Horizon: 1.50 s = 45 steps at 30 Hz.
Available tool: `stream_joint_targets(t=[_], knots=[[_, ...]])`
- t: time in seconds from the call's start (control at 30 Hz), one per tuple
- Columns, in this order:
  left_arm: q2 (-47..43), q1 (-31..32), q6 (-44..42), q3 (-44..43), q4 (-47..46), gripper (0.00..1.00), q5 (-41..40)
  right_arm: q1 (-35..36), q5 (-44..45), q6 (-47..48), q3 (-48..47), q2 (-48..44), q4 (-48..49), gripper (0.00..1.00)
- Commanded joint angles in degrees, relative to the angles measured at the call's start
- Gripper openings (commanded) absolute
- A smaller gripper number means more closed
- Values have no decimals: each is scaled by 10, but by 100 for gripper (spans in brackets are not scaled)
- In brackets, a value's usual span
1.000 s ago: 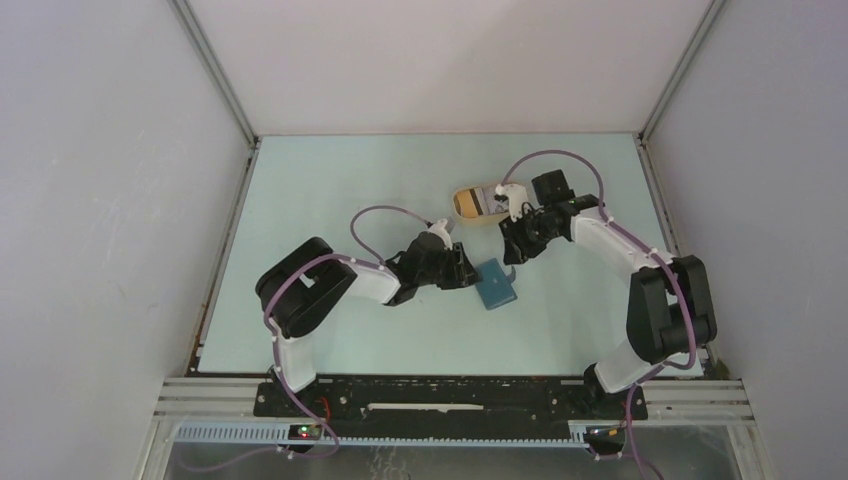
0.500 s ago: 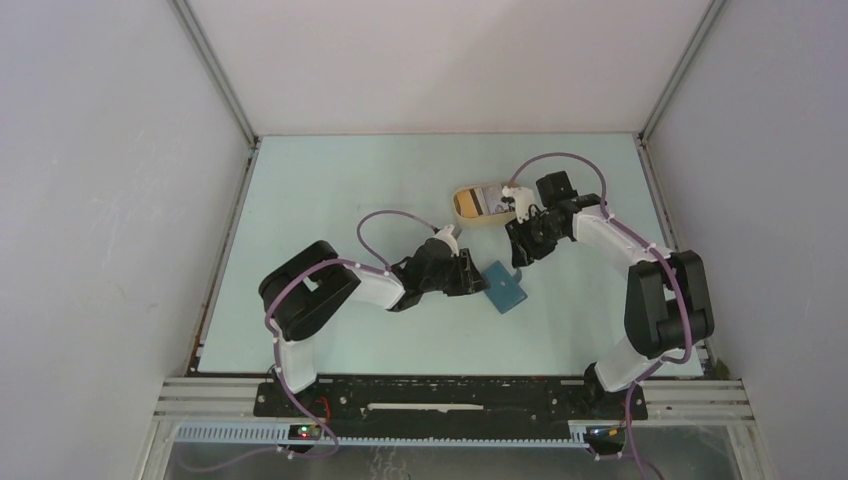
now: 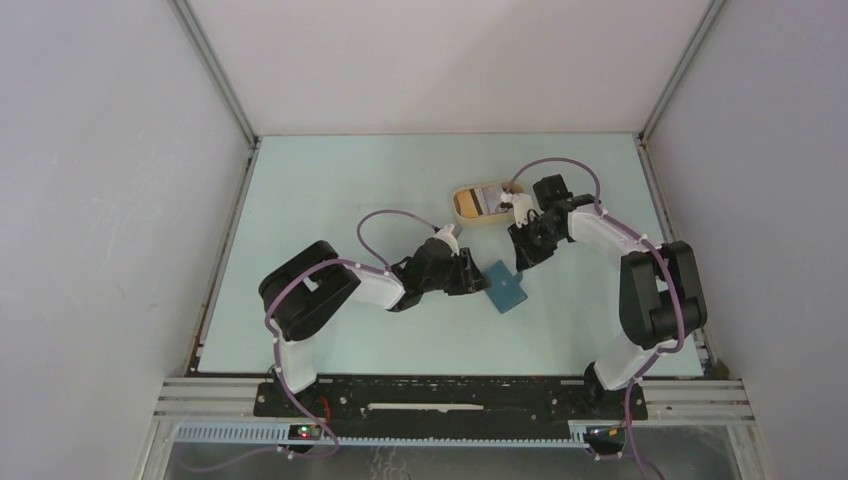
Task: Put the credit cards into the card holder
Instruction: Close the card holder at the center of the board.
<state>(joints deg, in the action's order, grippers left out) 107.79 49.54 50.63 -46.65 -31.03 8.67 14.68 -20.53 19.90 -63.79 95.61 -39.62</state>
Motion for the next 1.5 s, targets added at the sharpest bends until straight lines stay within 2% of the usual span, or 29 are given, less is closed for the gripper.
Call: stream_joint_targets(t=[0.0,0.1,0.2,0.33,0.47,0.7,0.93,1.13,1.47], knots=[[-4,5,4,8,-27,44,-6,-4,5,6,-13,4,1,24],[-17,5,0,16,-32,44,-10,-6,3,8,-14,-4,0,9],[-44,4,-18,32,-32,44,-21,-8,-6,18,-15,-23,0,0],[-92,0,-61,47,-22,45,-23,-9,-11,34,-10,-50,9,0],[-103,-7,-100,16,-3,43,12,-6,-21,45,-9,-50,9,0],[-21,-13,-128,-84,53,34,71,-6,-53,61,-9,-41,1,0],[61,-21,-123,-157,117,29,76,-6,-85,80,-17,-19,-18,0],[88,-28,-113,-159,118,26,85,10,-100,81,-20,-3,-24,0],[93,-30,-105,-144,92,25,98,48,-65,62,-20,52,-17,2]])
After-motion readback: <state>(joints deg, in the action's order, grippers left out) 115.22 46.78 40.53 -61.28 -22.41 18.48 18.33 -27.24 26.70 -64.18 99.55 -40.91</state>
